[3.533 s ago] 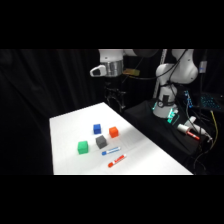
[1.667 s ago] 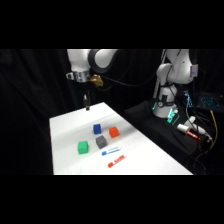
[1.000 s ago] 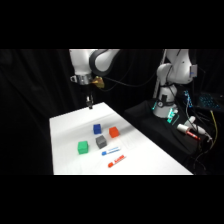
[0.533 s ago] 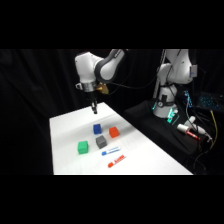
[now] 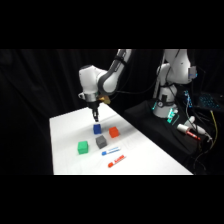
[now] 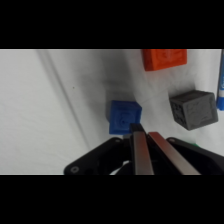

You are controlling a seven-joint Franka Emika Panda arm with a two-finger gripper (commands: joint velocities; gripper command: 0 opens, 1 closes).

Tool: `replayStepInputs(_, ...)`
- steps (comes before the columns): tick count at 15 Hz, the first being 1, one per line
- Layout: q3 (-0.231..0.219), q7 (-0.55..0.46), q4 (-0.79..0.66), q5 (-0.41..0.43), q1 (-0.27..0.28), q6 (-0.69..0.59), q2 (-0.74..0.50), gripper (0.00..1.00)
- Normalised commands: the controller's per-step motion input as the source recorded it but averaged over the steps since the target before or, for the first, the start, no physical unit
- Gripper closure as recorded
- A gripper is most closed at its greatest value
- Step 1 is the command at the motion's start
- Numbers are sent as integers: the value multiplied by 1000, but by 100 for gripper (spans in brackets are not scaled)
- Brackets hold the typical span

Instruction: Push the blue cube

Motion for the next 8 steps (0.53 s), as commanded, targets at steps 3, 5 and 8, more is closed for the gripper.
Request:
replayStepInputs(3,64,-71,219,170,-36,154,304,97)
replayStepInputs(5,64,-80,208,163,-59,139,294,97)
replayStepInputs(8,53,-75,185,132,-69,134,251,97)
